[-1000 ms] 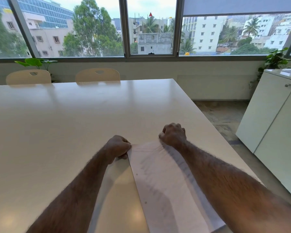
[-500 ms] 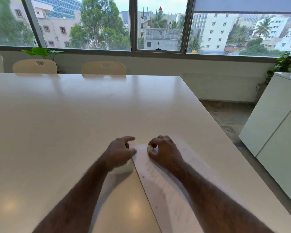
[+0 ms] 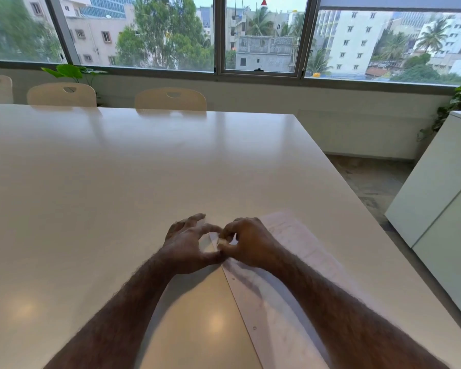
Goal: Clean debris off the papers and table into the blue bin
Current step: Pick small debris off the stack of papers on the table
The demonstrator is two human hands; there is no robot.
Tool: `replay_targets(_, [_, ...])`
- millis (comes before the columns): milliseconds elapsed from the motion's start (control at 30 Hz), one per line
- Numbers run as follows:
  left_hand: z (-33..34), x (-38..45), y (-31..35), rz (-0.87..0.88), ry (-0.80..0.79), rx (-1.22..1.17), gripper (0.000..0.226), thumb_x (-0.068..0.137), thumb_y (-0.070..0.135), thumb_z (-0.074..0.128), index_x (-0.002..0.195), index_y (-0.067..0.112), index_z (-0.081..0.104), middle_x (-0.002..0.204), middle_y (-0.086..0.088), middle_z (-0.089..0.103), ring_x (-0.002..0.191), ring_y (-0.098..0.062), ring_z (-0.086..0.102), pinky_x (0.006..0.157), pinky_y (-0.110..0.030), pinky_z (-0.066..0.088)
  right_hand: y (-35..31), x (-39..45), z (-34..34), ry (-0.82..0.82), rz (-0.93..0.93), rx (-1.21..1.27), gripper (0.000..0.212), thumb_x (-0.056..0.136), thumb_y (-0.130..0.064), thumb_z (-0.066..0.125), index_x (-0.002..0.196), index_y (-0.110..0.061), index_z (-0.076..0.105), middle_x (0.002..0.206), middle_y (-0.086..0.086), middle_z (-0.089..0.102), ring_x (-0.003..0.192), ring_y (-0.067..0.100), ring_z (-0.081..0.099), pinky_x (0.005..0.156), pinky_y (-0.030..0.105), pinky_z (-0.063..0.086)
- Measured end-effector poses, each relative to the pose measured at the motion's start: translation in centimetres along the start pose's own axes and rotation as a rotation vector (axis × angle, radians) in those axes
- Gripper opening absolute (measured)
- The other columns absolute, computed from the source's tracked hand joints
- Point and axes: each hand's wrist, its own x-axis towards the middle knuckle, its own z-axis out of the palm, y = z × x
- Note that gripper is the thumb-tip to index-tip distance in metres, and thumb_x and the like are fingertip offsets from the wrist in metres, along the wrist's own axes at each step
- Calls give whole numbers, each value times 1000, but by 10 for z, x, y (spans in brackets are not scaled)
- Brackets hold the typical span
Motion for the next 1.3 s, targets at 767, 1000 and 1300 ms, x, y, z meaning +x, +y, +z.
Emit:
replay_targets(767, [-1,4,-5,15,-44,-8,79,70,70,66,140,47,37,162,6,11,148,-16,3,120,-41,5,-14,30,-4,-174,79,-30,14,77,-22,73,90,-16,76,87,-2,73,74,8,67,68,27,59])
replay_targets(1000, [-2,5,-4,14,-39,-10,74,68,71,68,133,48,43,162,7,13,148,-15,4,118,-40,4,-5,31,-10,-132,178,-112,11,76,-26,75,81,-15,75,80,-2,71,71,11,67,67,33,61])
replay_targets(1300, [-2,6,-2,11,-59,4,72,69,70,68,133,47,43,162,6,12,148,-15,4,120,-43,2,3,23,-13,-41,278,-47,10,73,-27,76,71,-17,74,73,-4,72,65,8,67,59,29,60])
